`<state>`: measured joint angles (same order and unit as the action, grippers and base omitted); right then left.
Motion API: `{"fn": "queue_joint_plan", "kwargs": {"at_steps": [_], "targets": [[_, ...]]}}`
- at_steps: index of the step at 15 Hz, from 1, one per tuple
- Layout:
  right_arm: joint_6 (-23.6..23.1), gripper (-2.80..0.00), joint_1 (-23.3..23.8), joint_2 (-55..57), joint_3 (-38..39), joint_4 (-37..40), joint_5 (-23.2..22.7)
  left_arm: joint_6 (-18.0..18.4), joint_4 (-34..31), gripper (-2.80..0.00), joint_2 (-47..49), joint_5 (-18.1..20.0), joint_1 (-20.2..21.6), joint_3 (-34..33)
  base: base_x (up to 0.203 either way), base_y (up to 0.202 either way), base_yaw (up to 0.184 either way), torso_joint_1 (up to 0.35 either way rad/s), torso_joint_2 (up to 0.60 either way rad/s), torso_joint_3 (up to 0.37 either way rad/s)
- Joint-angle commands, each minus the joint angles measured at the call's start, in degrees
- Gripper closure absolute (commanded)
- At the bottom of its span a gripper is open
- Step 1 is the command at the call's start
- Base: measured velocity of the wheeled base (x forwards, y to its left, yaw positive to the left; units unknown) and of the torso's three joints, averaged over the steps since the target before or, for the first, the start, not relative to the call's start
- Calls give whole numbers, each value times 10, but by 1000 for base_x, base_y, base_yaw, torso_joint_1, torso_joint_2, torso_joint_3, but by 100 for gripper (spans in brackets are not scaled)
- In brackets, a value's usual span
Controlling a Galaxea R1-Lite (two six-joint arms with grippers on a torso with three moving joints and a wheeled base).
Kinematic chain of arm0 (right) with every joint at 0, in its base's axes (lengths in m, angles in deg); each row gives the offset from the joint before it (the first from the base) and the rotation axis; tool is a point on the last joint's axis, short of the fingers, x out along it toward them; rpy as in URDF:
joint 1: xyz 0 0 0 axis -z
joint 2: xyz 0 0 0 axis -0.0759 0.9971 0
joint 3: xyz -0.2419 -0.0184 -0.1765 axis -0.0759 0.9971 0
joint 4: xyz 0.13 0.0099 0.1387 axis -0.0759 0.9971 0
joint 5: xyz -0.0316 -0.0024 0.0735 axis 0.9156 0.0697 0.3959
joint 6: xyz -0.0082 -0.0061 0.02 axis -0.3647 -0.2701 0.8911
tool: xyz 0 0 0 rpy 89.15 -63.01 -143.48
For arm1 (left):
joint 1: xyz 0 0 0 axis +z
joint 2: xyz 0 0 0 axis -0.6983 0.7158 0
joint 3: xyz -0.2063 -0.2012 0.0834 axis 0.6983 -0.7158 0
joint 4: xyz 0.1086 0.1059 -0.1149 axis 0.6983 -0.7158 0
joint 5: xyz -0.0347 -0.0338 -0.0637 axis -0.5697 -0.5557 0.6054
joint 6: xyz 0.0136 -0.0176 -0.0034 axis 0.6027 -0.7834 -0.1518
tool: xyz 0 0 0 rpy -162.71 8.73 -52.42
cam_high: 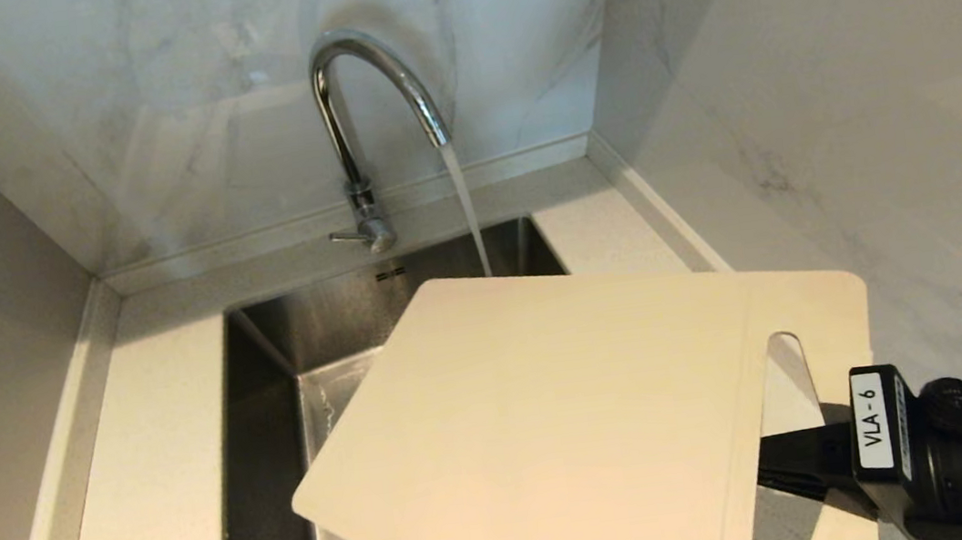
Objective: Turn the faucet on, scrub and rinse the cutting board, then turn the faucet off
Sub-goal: Pick up the cutting board
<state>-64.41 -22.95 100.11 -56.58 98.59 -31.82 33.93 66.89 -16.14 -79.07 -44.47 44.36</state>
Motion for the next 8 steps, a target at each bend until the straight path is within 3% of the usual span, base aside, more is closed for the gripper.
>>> {"fn": "queue_joint_plan", "kwargs": {"at_steps": [1, 6, 8], "targets": [[-57, 0, 0, 35, -20, -2, -18, 0, 0, 0, 1, 0, 0, -1, 0, 0, 0, 0, 0, 0], [-109, 0, 0, 52, -26, -2, -62, 0, 0, 0, 1, 0, 0, -1, 0, 0, 0, 0, 0, 0], [-165, 0, 0, 74, -57, 17, -72, 0, 0, 0, 1, 0, 0, -1, 0, 0, 0, 0, 0, 0]]}}
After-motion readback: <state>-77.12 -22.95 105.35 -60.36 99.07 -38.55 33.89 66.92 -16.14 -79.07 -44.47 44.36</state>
